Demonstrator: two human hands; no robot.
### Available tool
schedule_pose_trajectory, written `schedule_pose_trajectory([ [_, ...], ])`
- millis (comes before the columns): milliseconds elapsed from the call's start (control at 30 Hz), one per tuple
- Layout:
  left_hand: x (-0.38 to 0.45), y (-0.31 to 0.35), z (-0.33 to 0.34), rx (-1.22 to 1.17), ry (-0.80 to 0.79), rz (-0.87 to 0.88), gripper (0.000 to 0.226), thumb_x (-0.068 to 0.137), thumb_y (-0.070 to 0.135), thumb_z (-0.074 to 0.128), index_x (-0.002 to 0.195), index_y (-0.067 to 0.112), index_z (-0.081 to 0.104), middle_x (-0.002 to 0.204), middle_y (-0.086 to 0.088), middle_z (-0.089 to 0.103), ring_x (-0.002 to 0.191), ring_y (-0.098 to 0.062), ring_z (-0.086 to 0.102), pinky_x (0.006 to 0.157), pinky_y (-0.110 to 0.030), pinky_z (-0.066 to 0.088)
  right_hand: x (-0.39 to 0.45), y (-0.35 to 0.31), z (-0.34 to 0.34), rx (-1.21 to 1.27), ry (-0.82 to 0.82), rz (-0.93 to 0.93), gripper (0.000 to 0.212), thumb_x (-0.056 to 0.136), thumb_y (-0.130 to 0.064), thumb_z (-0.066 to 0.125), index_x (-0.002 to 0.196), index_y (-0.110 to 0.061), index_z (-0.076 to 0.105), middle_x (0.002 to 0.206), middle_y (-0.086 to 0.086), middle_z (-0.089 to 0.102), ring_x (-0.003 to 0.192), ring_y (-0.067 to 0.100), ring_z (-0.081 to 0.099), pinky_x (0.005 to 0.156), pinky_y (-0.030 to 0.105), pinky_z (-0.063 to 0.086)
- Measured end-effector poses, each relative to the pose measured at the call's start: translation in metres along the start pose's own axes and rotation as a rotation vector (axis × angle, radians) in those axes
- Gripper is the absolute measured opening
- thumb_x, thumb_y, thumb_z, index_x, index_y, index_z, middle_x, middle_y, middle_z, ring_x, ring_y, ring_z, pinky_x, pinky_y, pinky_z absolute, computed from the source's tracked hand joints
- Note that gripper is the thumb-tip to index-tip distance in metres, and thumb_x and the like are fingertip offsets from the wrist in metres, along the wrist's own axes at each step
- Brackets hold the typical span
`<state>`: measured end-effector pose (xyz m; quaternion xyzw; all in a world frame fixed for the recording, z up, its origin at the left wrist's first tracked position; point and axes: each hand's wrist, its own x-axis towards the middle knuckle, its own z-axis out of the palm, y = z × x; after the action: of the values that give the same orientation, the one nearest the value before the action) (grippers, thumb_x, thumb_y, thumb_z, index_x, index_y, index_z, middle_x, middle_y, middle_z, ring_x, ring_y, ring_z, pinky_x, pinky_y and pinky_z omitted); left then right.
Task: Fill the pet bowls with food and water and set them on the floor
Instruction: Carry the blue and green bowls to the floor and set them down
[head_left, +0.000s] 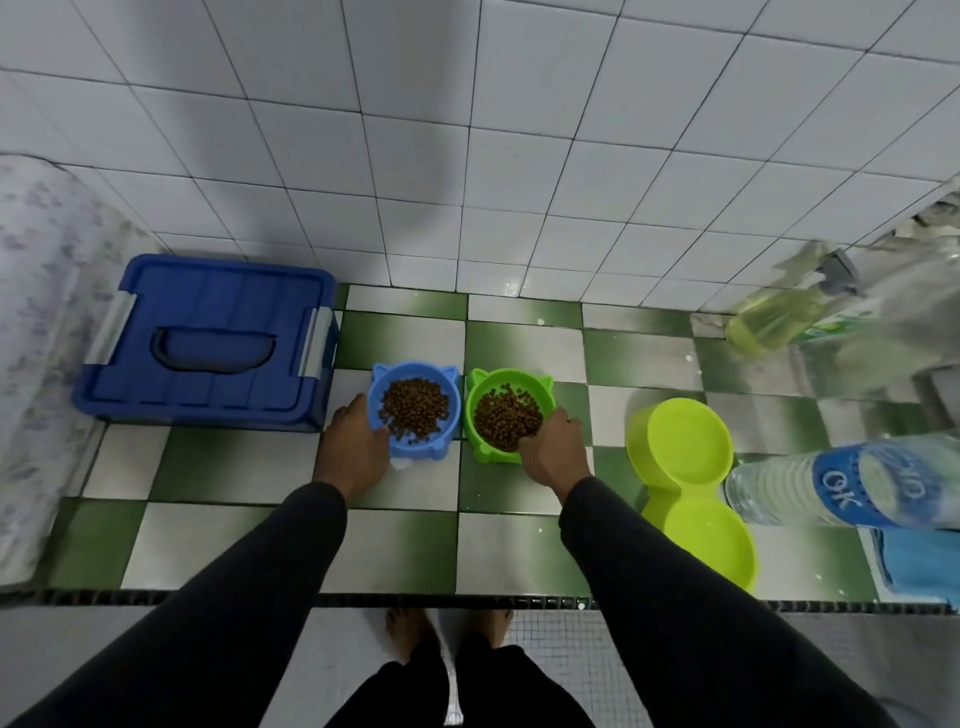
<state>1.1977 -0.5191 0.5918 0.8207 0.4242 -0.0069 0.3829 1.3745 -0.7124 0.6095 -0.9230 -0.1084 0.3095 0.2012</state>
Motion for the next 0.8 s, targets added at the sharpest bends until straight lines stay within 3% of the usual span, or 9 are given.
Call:
schedule_pose_trajectory([
  [367,0.009,-0.006,0.010,-0.007,0.050,-0.066,0.028,0.095,0.008,0.057,0.122,0.013,0.060,0.113,-0.015,0.065,0.101,-0.032,0.063,0.086,-0.047,0.057,0.008,0.005,0.002,0.036,0.000,0.019,0.047,0.093,-0.008,0.058,0.135,0.003,0.039,0.136,0.025,0.043,0.118,0.038,0.052,0.088,0.031,0.044],
  [500,0.010,-0.008,0.013,-0.053,0.080,-0.096,0.025,0.093,0.010,0.058,0.117,0.018,0.059,0.112,-0.012,0.065,0.099,-0.028,0.063,0.083,-0.042,0.055,0.006,0.004,0.002,0.051,0.003,0.011,0.048,0.093,-0.009,0.058,0.135,0.001,0.038,0.134,0.025,0.042,0.116,0.039,0.054,0.089,0.036,0.048],
  [800,0.005,-0.001,0.020,-0.249,0.137,-0.169,0.035,0.097,0.012,0.063,0.130,0.018,0.054,0.118,-0.010,0.065,0.105,-0.029,0.065,0.091,-0.049,0.058,-0.001,0.002,0.000,0.152,0.037,0.008,0.045,0.089,-0.009,0.061,0.128,-0.005,0.038,0.121,0.023,0.053,0.106,0.039,0.058,0.086,0.043,0.056],
])
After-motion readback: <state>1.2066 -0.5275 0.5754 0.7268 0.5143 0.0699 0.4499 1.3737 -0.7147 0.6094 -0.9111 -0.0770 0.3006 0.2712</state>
